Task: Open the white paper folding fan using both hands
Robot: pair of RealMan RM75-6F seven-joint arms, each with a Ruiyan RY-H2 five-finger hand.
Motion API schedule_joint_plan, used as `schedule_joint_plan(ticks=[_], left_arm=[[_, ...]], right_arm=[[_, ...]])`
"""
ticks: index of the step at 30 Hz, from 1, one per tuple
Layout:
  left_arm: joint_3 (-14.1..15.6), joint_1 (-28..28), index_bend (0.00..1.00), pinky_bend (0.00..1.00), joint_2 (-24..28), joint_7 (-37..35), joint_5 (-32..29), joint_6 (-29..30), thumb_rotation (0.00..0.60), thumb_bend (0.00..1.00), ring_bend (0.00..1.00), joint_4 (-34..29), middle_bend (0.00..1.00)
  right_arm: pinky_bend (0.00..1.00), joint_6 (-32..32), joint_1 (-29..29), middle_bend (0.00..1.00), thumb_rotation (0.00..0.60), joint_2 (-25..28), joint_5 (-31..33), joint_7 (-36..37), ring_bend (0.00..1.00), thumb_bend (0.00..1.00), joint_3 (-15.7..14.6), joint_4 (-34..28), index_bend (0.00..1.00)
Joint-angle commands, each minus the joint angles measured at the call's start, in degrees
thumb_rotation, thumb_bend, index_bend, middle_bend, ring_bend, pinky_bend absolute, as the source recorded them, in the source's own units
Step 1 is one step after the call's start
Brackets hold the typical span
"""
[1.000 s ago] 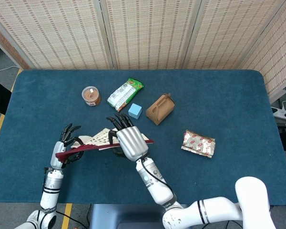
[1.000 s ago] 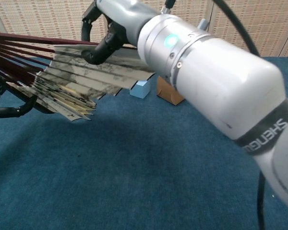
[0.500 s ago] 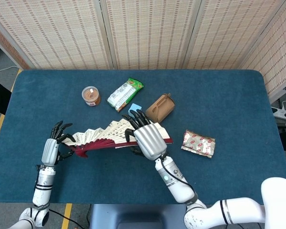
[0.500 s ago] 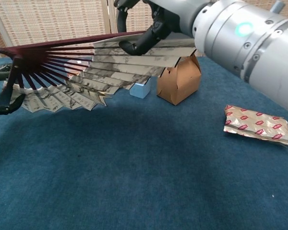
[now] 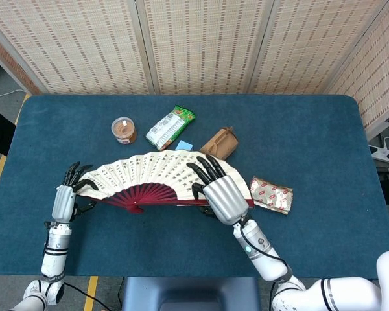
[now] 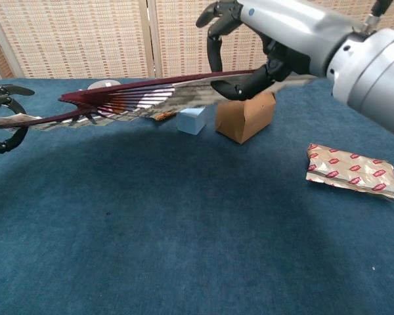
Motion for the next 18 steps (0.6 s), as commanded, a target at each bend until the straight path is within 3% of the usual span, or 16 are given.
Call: schedule_joint_plan(ticks=[1,11,14,18], left_arm=[[0.42,0.29,0.51,0.00,0.10,-0.27,0.03,-0.27,0.600,0.55,0.00,0.76,0.14],[2.45,2.16,0.39,0.00,-0.56,0.61,-0.01,-3.48,0.600,0.54,0.00,6.56,0.12],[3.17,2.56,0.36,0.00,-0.56,0.87,0.15,-5.05,0.600,0.55,0.00,8.02,0.11],[4.17,3.17,0.31,0.00,-0.29,1.45,0.55,-6.37,0.600,0.55,0.00,9.44,0.09]], right_arm=[[0.00,0.03,-1.85,0.12,0.600,0.00,-1.35,1.39,0.00,0.62,-2.68,1.86,0.70],[0.00,-0.51,-5.91,0.12,0.600,-1.45,-5.08,5.38,0.00,0.62,-8.02,8.60,0.65],[0.00,-1.01,-6.72,0.12,0.600,-1.40,-5.88,5.35,0.00,0.62,-9.06,9.87,0.52],[0.00,-1.47,-7.49,0.11,0.600,-0.99,-6.95,3.92,0.00,0.62,-9.97,10.64,0.27]])
